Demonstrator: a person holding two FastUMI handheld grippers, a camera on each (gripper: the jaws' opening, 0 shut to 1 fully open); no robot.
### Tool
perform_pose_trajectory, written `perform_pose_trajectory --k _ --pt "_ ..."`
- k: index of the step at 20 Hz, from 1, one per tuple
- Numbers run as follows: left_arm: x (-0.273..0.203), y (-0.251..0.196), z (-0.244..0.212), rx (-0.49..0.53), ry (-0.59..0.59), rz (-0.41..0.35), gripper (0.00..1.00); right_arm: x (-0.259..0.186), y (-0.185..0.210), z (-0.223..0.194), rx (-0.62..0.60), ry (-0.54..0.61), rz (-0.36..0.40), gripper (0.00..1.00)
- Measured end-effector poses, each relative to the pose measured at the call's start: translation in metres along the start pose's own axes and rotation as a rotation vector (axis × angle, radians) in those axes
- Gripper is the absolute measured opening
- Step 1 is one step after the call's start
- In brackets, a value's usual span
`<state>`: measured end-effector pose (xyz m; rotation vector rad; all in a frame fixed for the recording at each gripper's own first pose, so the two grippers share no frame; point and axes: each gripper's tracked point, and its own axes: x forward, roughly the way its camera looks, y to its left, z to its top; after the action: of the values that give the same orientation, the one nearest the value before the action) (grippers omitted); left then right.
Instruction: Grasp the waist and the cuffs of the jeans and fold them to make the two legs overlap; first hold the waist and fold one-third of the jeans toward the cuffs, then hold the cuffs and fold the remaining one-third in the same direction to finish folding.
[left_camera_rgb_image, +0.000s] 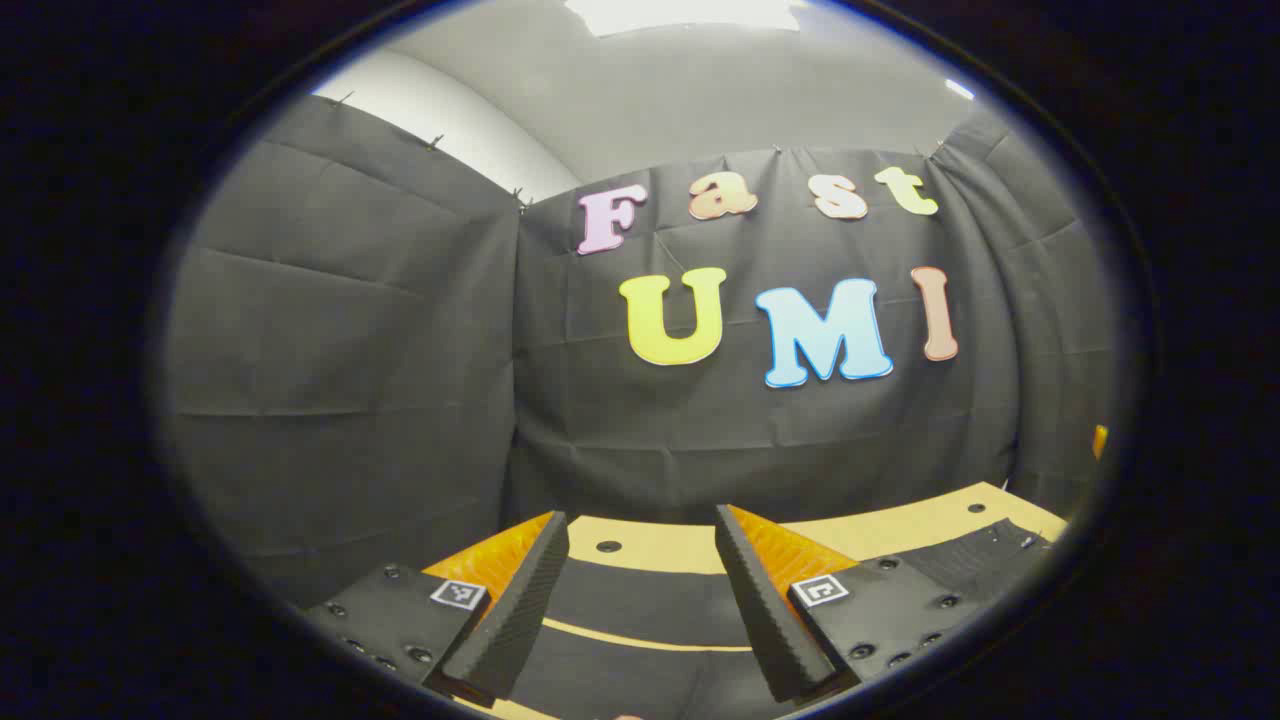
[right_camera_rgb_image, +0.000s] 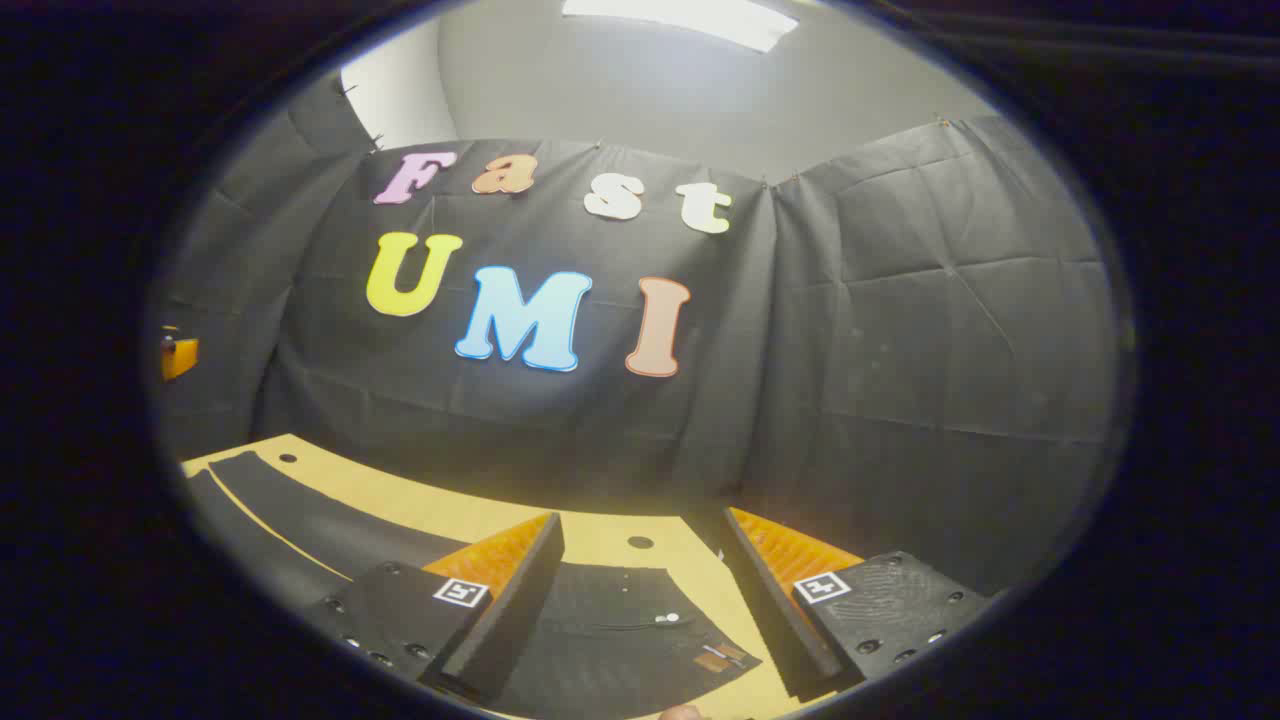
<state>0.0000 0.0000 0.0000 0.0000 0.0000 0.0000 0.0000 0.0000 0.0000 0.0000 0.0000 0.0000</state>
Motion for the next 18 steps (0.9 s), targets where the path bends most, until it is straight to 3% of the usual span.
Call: perform_pose_trajectory --k 11,18 --pt "0.002 0.003 0.003 0.037 -0.005 0.007 0.95 0.009 0.008 0.001 -0.015 0.004 0.019 0.94" --pt "0.006 -0.002 -0.007 0.007 0.019 0.005 0.95 0.012 0.005 -0.007 -0.004 0.032 0.019 0.94"
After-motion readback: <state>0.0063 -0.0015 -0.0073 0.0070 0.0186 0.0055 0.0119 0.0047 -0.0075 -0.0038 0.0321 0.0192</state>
